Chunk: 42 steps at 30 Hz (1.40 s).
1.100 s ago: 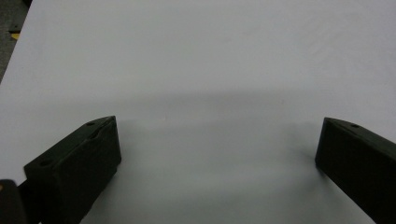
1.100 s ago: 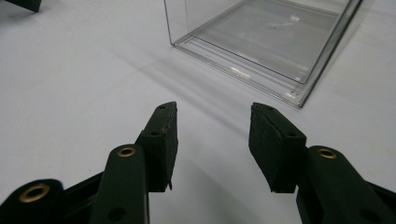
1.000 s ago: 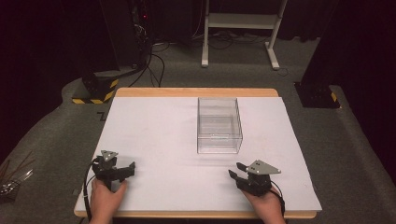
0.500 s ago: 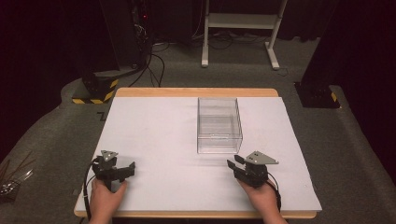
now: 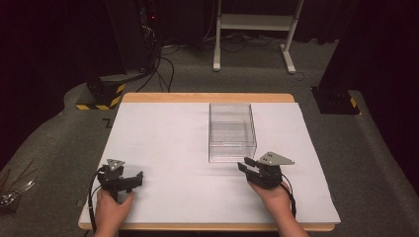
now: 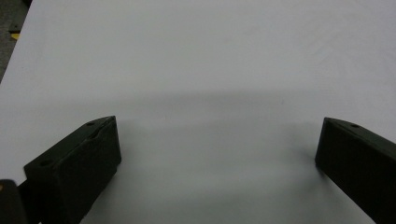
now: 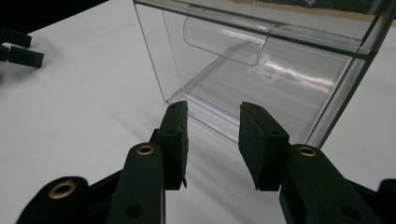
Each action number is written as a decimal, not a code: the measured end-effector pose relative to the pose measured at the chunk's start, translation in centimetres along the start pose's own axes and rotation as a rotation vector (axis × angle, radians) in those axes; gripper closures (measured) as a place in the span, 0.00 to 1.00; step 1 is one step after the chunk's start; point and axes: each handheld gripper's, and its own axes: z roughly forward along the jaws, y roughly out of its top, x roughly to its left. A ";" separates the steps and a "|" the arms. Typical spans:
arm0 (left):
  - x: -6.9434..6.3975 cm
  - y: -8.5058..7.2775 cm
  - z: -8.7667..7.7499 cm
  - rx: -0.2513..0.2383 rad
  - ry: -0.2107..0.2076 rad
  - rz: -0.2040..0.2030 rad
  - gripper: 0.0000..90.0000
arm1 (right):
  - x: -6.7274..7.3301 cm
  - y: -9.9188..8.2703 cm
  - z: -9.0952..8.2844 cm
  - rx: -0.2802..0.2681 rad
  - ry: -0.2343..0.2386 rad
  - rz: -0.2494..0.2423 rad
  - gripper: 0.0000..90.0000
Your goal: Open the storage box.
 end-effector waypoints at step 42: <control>0.0 0.0 0.0 0.000 0.000 0.000 0.00 | -3.2 1.8 2.9 -0.067 0.112 0.050 0.81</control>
